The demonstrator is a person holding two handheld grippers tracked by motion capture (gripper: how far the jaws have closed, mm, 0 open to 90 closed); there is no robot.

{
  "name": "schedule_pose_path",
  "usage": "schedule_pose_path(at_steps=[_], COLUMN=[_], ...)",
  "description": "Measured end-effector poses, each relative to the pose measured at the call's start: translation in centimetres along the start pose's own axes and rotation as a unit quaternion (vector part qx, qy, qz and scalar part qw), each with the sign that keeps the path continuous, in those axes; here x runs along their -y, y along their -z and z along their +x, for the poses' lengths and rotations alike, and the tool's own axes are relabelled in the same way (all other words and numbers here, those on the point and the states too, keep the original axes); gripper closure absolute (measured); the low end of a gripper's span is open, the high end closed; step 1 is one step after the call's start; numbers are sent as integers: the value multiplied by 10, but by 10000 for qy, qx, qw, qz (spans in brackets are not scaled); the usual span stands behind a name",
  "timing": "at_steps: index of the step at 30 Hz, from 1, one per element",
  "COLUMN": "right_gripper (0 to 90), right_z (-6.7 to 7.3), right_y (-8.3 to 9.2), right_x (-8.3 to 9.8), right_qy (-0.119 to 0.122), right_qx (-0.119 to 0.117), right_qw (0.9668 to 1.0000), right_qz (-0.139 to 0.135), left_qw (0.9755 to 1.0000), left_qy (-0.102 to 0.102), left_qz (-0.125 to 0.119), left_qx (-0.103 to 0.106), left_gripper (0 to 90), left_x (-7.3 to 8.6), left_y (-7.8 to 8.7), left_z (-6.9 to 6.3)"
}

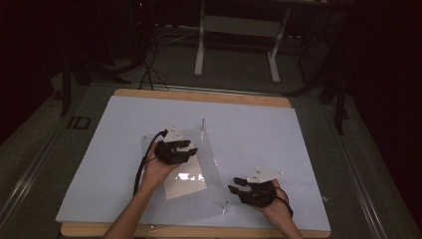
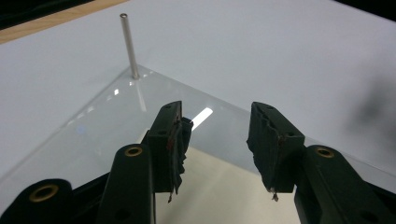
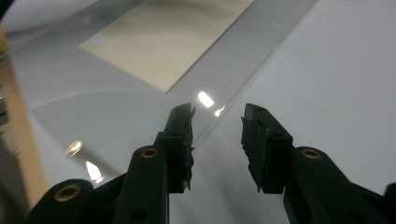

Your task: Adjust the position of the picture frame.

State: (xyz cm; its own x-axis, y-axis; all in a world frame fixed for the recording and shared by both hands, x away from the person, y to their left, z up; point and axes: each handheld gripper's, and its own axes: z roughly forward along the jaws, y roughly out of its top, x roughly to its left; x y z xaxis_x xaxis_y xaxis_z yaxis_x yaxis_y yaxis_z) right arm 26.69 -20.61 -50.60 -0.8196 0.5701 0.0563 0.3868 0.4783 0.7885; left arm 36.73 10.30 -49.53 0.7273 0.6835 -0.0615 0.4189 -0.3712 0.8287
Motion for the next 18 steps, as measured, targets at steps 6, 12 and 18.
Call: schedule_pose_path(at_steps=[6,12,18], right_gripper=[665,687,694], right_z=[10,17,17], right_y=[1,3,5], right_x=[9,13,17], right_qy=[340,541,586], right_qx=[-342,-569,-697], right_qw=[9988,9969,9956], right_qz=[75,102,208], left_qw=[9996,9979,9945], left_qy=[-59,284,969], left_qz=[245,439,205], left_qx=[-158,-377,-334], left_gripper=[567,590,605], left_x=[-12,-18,-22], left_y=[-35,-64,-84], left_z=[22,41,56])
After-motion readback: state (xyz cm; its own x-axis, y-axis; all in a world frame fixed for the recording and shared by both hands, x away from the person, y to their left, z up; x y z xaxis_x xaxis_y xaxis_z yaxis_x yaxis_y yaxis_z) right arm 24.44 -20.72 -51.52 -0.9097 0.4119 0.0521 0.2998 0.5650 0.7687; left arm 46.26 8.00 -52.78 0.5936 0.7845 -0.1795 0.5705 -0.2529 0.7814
